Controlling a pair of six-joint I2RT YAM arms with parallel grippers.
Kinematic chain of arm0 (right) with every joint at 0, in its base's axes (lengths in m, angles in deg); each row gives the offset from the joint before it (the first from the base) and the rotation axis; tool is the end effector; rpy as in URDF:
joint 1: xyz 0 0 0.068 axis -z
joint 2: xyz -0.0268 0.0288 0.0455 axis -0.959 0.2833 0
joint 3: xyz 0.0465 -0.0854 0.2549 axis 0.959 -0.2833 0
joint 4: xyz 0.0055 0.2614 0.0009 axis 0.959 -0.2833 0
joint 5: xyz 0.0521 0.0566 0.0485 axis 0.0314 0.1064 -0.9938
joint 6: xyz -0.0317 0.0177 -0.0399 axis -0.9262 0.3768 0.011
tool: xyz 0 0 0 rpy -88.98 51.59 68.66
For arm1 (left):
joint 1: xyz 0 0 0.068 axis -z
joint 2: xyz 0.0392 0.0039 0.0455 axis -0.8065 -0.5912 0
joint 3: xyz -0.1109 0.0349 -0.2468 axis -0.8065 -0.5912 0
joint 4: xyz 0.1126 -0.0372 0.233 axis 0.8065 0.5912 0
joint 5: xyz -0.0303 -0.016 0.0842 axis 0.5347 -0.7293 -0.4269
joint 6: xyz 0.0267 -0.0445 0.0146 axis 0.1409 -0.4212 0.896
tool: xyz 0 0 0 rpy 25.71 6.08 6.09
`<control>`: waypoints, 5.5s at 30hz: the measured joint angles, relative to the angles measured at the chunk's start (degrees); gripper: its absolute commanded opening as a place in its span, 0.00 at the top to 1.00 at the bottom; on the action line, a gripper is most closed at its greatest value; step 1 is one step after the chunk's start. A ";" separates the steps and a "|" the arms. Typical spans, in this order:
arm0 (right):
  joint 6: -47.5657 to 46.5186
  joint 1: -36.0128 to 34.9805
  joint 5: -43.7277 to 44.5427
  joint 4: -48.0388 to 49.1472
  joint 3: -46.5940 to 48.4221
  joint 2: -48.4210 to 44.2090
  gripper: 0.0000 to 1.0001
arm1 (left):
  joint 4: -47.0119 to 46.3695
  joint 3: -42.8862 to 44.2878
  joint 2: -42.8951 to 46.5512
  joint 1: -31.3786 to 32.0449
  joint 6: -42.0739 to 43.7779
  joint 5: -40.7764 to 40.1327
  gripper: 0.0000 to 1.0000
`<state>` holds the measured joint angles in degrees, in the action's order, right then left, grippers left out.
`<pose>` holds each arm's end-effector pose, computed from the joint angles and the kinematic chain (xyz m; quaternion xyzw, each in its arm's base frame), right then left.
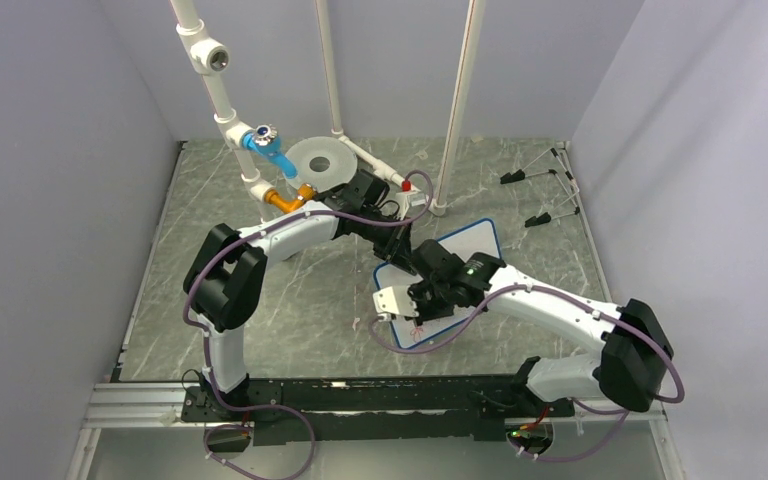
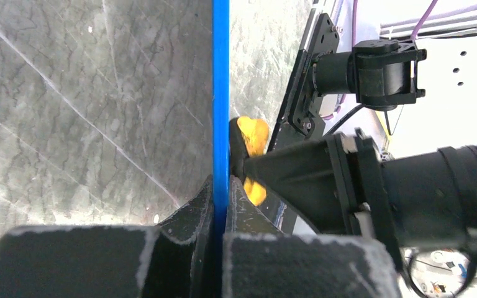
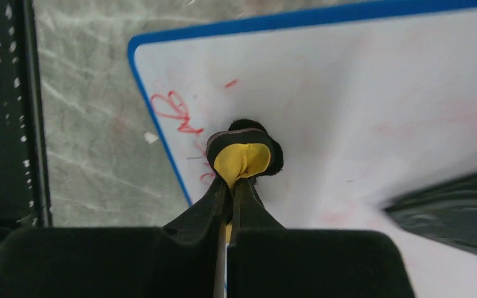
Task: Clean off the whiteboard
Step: Erase the whiteboard at the center of the board.
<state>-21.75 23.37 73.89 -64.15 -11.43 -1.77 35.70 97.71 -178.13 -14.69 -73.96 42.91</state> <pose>0.1450 0.1839 0.2241 -0.7805 0.5874 0.0826 0.1975 0.3023 -0.2808 0.2313 0.3250 0.8012 -0.4947 0.0878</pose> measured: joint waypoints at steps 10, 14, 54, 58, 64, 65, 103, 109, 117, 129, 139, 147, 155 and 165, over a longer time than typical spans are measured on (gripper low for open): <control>-1.05 -4.70 2.62 0.52 4.96 3.63 1.00 | 0.66 0.72 -0.02 -0.04 0.57 -0.61 1.00; -2.82 -6.47 2.43 -0.37 4.00 4.37 1.00 | 0.94 1.03 -0.11 -0.02 0.63 -0.61 1.00; 1.62 -12.92 9.11 -5.62 8.48 12.31 1.00 | 1.27 1.75 -0.55 0.17 1.25 -0.59 1.00; 4.17 -12.33 11.80 -4.81 9.97 11.39 1.00 | 1.05 1.99 -0.55 0.09 1.31 -0.83 1.00; 6.03 -9.86 14.29 -2.47 11.28 7.93 1.00 | 0.94 2.01 -0.55 0.02 1.31 -1.05 1.00; 5.97 -9.77 14.38 -2.36 11.28 7.61 1.00 | 0.94 2.01 -0.55 0.02 1.31 -1.05 1.00; 4.26 42.93 -3.41 10.23 -5.66 -8.00 1.00 | 0.39 1.55 -0.52 0.00 0.35 -1.03 1.00; 0.83 40.15 -11.91 6.19 -9.09 -12.11 1.00 | 0.44 1.55 -0.52 0.02 0.42 -0.55 1.00; 11.06 39.95 -13.68 12.48 -5.44 -10.82 1.00 | 0.15 1.53 -0.52 0.04 0.35 -0.61 1.00; 15.93 25.75 -13.73 16.65 -1.99 -9.27 1.00 | 0.17 0.98 -0.52 -0.02 -0.50 -0.42 1.00; 12.44 18.01 -11.06 14.43 -3.69 -9.18 1.00 | -0.74 0.33 -0.52 0.02 -0.55 -0.24 1.00; 12.74 30.51 -4.22 14.80 -3.74 -10.88 1.00 | -1.42 0.33 -0.52 -0.04 -0.76 -0.61 1.00; 5.38 27.65 -8.85 9.16 -4.35 -11.82 1.00 | -0.96 0.33 -0.52 0.09 -0.66 -0.15 1.00; -1.75 7.52 -10.10 3.69 -5.68 -9.27 1.00 | -0.90 0.33 -0.52 0.13 -0.92 -0.13 1.00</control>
<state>-23.50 30.89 63.79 -60.45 -17.12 -11.04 34.81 98.04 -178.66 -14.55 -74.88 42.78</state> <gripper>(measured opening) 0.029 0.054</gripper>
